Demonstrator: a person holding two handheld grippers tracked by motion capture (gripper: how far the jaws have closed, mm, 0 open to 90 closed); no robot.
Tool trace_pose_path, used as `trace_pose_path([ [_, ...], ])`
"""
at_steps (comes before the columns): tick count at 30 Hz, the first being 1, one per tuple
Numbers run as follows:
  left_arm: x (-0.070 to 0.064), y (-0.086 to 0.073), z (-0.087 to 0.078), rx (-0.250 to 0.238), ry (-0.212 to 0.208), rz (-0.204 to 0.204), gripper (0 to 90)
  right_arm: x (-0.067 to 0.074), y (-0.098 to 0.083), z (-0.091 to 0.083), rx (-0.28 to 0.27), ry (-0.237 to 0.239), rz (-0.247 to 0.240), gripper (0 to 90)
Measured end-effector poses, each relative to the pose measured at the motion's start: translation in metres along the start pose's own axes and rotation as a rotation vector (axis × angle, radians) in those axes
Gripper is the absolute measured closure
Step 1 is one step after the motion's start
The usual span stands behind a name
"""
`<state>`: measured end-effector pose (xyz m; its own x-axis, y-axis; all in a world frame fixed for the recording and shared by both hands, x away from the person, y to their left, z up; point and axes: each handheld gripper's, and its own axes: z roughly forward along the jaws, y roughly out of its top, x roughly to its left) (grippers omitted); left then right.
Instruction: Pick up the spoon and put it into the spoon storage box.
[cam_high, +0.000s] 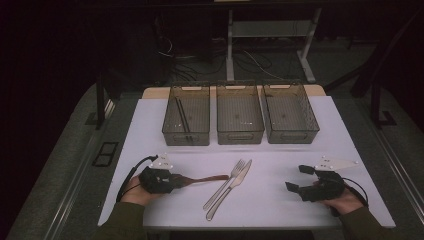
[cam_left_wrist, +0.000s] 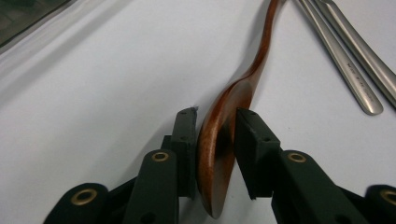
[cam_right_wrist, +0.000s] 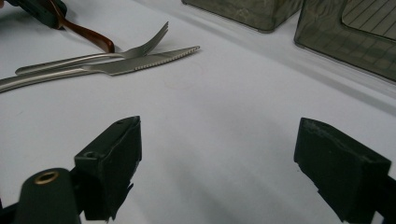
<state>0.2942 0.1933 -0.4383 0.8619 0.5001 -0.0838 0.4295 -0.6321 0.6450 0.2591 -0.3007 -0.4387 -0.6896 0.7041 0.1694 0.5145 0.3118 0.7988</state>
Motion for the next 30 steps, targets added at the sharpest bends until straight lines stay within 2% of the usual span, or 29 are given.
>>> trace_pose_path([
  [1,0.001,0.000,0.000,0.004,-0.002,0.016,71.1,0.000,0.000,0.000,0.000,0.000,0.000,15.4],
  [4,0.000,0.000,-0.001,0.005,-0.010,0.025,75.9,0.000,0.000,0.000,0.000,0.000,-0.001,15.4],
  [6,-0.002,0.000,-0.001,-0.002,-0.013,0.011,77.5,0.000,0.000,0.000,0.000,0.000,0.000,15.4],
  [11,-0.002,0.001,-0.002,0.012,-0.011,0.030,78.7,0.000,0.000,0.000,-0.001,0.000,0.001,15.4],
  [17,-0.004,0.002,-0.002,0.011,-0.012,0.024,79.3,0.000,0.000,0.000,-0.002,0.000,-0.002,15.4],
  [18,-0.003,0.003,-0.003,0.011,-0.010,0.040,79.3,0.000,0.001,0.000,-0.003,0.000,-0.009,15.4],
  [19,-0.004,0.003,-0.003,0.005,-0.004,0.023,79.3,0.001,0.000,0.000,-0.002,0.000,-0.008,15.4],
  [23,-0.005,0.005,-0.006,-0.011,0.008,0.019,79.5,0.002,0.000,0.001,0.006,0.000,-0.018,15.4],
  [24,-0.004,0.006,-0.007,-0.007,0.013,0.034,79.5,0.003,0.000,0.001,0.007,0.000,-0.024,15.4],
  [28,-0.007,0.007,-0.010,-0.027,0.020,0.013,79.5,0.004,0.000,0.000,0.003,0.006,-0.022,15.4],
  [30,-0.007,0.008,-0.012,-0.031,0.023,0.018,79.5,0.004,0.001,-0.001,0.001,0.010,-0.018,15.4],
])
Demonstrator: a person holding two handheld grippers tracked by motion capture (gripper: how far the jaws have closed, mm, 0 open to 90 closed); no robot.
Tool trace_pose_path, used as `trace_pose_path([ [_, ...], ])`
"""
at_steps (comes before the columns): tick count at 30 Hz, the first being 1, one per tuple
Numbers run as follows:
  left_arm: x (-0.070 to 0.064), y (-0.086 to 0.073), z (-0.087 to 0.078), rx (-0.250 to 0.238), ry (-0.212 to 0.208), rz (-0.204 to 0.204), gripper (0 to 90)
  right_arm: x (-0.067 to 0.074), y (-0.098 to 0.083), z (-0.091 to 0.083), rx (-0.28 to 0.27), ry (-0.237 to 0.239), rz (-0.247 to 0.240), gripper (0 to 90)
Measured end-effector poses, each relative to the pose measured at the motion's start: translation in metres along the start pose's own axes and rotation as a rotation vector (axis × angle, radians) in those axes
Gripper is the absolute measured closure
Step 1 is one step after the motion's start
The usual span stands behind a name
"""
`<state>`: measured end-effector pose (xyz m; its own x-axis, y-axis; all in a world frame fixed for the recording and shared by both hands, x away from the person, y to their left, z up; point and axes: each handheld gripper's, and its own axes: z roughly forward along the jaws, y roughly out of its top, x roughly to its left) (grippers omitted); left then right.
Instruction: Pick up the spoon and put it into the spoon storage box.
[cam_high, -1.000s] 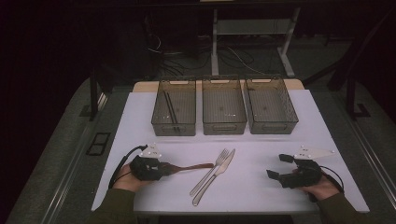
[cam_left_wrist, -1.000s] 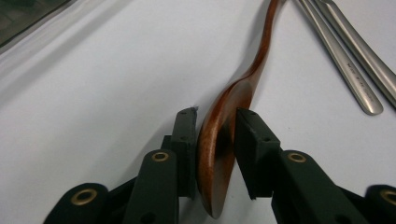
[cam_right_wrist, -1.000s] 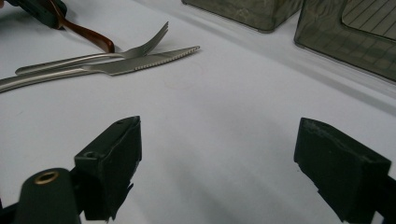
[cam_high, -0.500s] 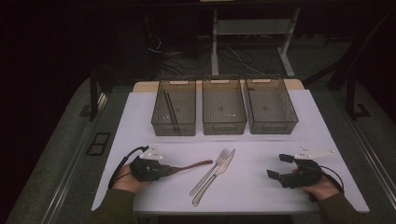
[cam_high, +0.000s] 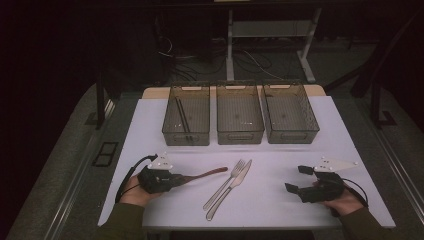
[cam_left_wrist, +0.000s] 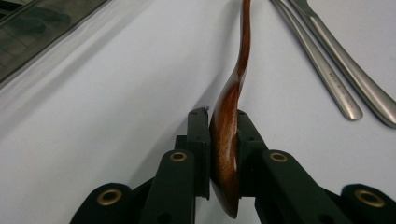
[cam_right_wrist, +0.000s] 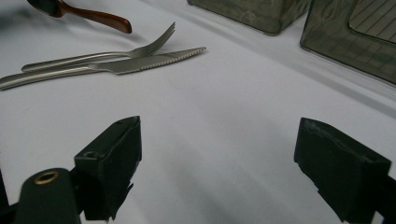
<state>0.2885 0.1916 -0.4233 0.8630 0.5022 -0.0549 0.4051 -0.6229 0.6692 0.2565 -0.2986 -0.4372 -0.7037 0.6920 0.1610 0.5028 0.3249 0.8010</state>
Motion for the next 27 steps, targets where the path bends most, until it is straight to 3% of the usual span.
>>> trace_pose_path([
  [16,0.004,0.019,-0.010,-0.076,0.023,-0.014,79.5,-0.002,0.000,0.003,-0.007,0.005,-0.004,12.4],
  [23,0.007,0.030,-0.011,-0.112,0.029,-0.019,79.5,-0.002,0.001,0.006,-0.025,-0.015,0.005,10.8],
  [27,0.008,0.035,-0.011,-0.127,0.022,-0.027,79.5,-0.002,0.001,0.008,-0.008,-0.024,0.003,10.8],
])
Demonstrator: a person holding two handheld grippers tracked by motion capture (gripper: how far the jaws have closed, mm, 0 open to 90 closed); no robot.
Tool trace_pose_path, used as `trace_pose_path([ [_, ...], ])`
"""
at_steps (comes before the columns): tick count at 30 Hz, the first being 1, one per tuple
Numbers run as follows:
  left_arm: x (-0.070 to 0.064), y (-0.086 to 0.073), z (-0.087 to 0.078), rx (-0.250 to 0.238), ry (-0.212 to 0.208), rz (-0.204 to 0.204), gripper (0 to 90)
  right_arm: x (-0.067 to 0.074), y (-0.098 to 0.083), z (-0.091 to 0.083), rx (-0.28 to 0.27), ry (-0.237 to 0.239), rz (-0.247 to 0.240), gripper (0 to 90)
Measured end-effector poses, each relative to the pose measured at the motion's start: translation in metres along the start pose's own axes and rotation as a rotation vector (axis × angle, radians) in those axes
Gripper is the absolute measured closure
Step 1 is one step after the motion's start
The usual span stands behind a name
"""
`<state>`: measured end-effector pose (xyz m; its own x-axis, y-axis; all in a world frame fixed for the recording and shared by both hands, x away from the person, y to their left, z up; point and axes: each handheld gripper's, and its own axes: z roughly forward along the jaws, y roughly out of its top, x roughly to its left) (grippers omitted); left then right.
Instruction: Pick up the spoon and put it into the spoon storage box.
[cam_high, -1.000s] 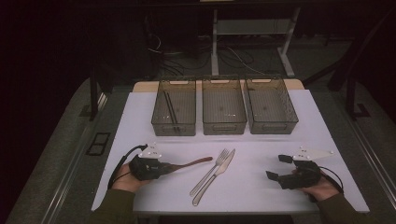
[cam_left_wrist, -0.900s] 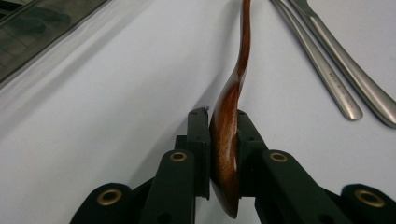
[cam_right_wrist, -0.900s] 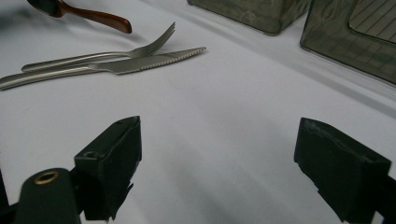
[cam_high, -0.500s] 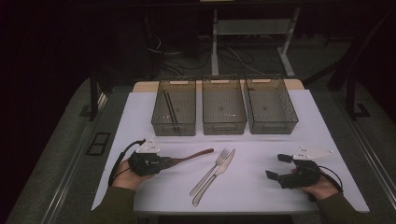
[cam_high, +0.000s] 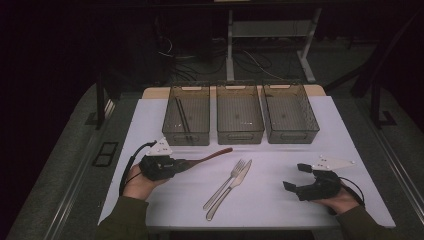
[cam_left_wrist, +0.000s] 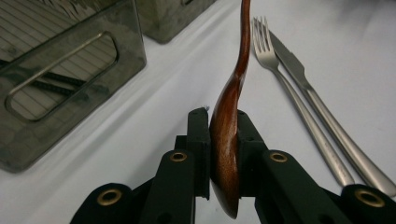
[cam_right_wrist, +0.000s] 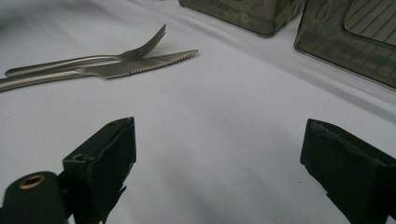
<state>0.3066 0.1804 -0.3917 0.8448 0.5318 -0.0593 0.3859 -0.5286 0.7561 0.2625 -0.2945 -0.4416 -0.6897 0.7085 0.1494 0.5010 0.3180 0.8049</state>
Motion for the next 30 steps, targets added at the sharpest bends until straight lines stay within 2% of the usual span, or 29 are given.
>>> trace_pose_path([
  [3,0.001,0.005,0.000,-0.016,-0.001,0.002,79.5,0.000,0.000,0.000,-0.005,0.001,0.003,10.8],
  [4,0.001,0.007,0.000,-0.020,-0.001,0.001,79.5,0.000,0.000,0.000,-0.008,0.003,0.005,8.2],
  [5,0.002,0.008,0.001,-0.028,-0.002,0.000,79.5,0.000,0.001,0.000,-0.006,0.010,0.009,1.4],
  [6,0.002,0.010,0.001,-0.032,-0.005,-0.002,79.5,-0.001,0.001,0.001,0.005,0.025,0.015,1.4],
  [17,0.012,0.036,0.015,-0.057,0.003,0.009,79.5,0.001,0.000,0.004,0.028,0.021,-0.002,1.4],
  [30,0.019,0.073,0.045,-0.078,0.041,0.014,79.5,0.001,0.000,0.003,0.026,0.021,-0.002,1.5],
])
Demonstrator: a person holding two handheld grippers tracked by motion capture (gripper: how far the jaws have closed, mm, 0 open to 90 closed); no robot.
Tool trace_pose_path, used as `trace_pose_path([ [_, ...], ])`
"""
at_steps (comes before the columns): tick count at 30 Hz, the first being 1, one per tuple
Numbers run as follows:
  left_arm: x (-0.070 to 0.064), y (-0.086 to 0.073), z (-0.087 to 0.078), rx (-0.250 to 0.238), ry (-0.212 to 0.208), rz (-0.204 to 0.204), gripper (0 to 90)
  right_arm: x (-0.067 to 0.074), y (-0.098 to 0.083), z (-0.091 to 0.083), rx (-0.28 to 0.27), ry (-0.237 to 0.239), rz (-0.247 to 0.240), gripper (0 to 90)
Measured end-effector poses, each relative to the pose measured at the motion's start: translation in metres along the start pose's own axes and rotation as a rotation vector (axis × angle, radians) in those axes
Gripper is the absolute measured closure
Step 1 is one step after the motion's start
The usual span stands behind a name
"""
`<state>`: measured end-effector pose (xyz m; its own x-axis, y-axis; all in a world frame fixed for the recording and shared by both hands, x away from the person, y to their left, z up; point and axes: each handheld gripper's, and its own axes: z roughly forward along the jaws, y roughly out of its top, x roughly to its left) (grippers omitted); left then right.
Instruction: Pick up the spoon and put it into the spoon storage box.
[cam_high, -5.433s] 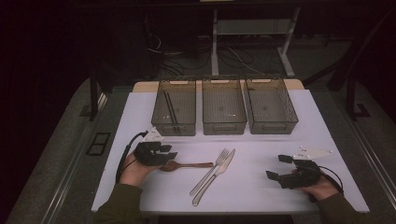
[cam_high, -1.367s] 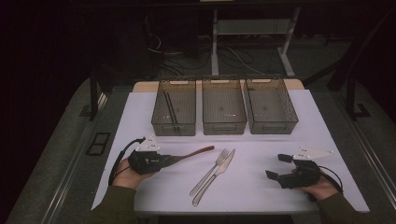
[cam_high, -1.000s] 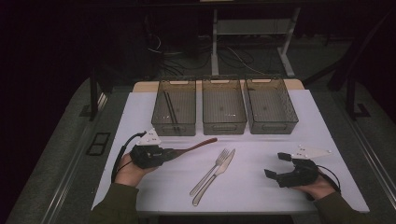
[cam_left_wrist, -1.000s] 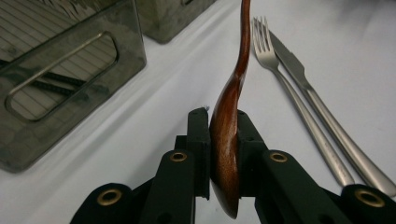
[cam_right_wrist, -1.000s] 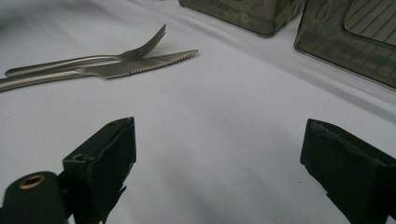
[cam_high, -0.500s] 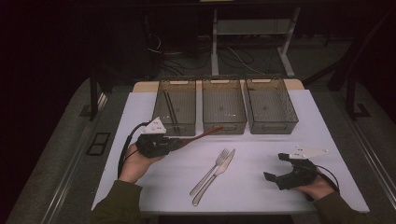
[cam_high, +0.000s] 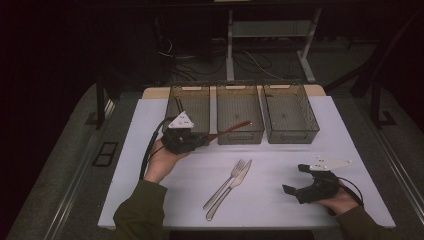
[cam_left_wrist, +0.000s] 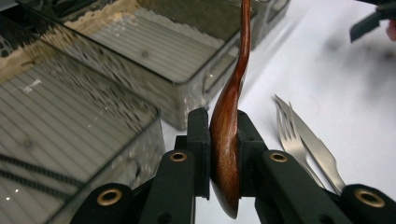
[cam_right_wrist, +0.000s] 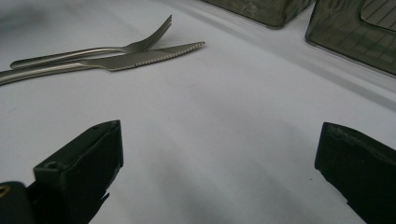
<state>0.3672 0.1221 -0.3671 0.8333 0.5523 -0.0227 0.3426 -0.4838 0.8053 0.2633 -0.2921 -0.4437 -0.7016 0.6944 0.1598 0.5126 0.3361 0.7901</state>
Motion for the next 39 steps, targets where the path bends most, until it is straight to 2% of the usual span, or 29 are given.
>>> trace_pose_path([
  [7,0.007,0.019,0.019,0.019,0.065,-0.022,79.5,-0.001,0.000,-0.001,-0.006,0.001,0.001,1.5],
  [15,0.015,0.041,0.042,0.033,0.099,-0.040,79.4,-0.001,0.000,-0.002,-0.010,0.000,0.007,1.5],
  [16,0.016,0.044,0.044,0.049,0.109,-0.038,79.4,-0.001,0.000,-0.002,-0.011,-0.001,0.006,1.5],
  [23,0.019,0.059,0.065,0.069,0.176,-0.057,79.4,-0.002,0.001,-0.003,-0.016,0.002,0.006,1.5],
  [29,0.020,0.063,0.086,0.129,0.228,-0.055,79.3,-0.001,0.001,-0.004,-0.017,0.006,0.010,1.5],
  [34,0.019,0.063,0.099,0.169,0.233,-0.050,79.2,-0.002,0.001,-0.004,-0.018,0.005,0.010,1.5],
  [39,0.018,0.061,0.108,0.194,0.237,-0.076,79.2,-0.002,0.001,-0.005,-0.020,0.005,0.009,1.5],
])
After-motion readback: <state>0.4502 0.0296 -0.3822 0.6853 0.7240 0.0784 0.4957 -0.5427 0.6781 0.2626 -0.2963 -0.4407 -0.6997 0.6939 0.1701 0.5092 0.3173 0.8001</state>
